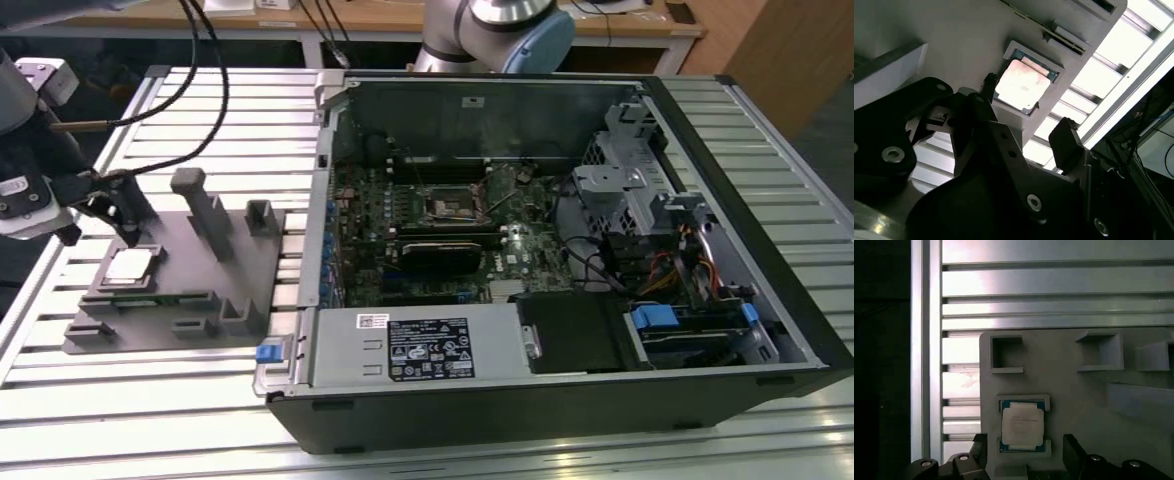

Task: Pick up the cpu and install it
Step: 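Pick up the cpu and move it towards the insertion slot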

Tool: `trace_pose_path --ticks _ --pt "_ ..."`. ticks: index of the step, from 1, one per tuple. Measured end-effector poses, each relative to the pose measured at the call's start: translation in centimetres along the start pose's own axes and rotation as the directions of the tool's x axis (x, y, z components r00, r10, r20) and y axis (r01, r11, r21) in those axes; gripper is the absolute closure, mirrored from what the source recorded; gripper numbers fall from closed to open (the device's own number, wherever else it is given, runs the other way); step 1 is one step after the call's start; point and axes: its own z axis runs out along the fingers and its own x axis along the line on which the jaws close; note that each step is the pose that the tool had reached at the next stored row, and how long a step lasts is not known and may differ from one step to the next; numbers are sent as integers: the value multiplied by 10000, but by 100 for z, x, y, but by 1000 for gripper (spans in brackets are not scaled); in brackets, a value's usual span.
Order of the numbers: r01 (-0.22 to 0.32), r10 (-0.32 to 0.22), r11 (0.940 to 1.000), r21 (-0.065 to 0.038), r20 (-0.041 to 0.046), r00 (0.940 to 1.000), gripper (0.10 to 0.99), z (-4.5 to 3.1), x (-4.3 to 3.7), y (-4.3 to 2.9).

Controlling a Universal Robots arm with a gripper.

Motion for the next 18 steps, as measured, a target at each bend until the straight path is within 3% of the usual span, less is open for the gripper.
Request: trace_pose_path --ticks 1,18 --pt "0 0 10000 0 0 10000 380 128 -1 -7" --pt "0 0 10000 -1 0 10000 380 170 -1 -10"
